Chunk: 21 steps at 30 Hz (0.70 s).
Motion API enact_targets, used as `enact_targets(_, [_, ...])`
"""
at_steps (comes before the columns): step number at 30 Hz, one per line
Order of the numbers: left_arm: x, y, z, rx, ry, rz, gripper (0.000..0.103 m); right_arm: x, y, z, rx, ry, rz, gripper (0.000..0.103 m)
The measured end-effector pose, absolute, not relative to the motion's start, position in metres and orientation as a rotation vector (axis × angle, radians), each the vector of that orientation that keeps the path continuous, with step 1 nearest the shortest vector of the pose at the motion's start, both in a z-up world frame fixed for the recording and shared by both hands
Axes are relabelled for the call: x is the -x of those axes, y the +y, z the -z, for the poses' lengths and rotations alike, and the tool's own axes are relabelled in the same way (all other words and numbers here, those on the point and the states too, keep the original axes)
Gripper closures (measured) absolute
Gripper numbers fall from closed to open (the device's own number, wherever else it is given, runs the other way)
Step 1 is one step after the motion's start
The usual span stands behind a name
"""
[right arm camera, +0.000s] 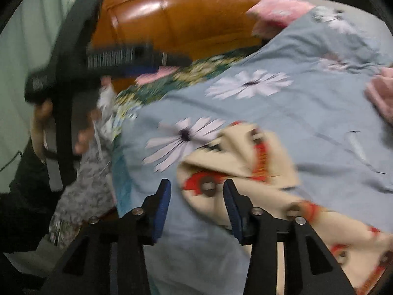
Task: Fold clothes
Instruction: 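Move the open left gripper onto the cream car-print pants leg, then close the left gripper on the edge of the pants leg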
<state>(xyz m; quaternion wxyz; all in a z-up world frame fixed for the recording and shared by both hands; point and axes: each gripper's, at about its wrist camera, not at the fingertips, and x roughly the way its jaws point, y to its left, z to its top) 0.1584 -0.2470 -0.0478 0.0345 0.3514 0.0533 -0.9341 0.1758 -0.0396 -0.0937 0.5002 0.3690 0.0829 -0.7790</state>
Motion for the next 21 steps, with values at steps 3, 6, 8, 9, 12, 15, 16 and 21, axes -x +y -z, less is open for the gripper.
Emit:
enact_targets(3, [-0.131,-0.2,0.063,-1.167,-0.088,2.865,0.018,-0.16,0.0,0.078,-0.869,0.16,2.043,0.052])
enact_targets(6, [-0.106,-0.154,0.089,-1.24,-0.381,2.78,0.018,-0.142,0.045,0.071,-0.883,0.142,2.235,0.051])
enact_targets(8, [-0.093,-0.127,0.107,-1.289,-0.551,2.716,0.018,-0.131,0.078,0.071,-0.908,0.12,2.354,0.051])
enact_targets(9, [-0.089,-0.116,0.116,-1.31,-0.624,2.686,0.018,-0.127,0.094,0.071,-0.922,0.101,2.401,0.051])
enact_targets(12, [-0.081,-0.089,0.142,-1.358,-0.821,2.586,0.018,-0.119,0.14,0.073,-0.961,0.009,2.497,0.051])
enact_targets(15, [-0.077,-0.086,0.161,-1.347,-0.901,2.495,0.017,-0.117,0.174,0.074,-0.983,-0.046,2.552,0.051])
enact_targets(16, [-0.076,-0.09,0.161,-1.356,-0.846,2.506,0.017,-0.117,0.185,0.074,-0.988,-0.059,2.567,0.051])
enact_targets(21, [-0.066,-0.126,0.144,-1.424,-0.436,2.574,0.019,-0.121,0.224,0.079,-1.003,-0.097,2.615,0.051])
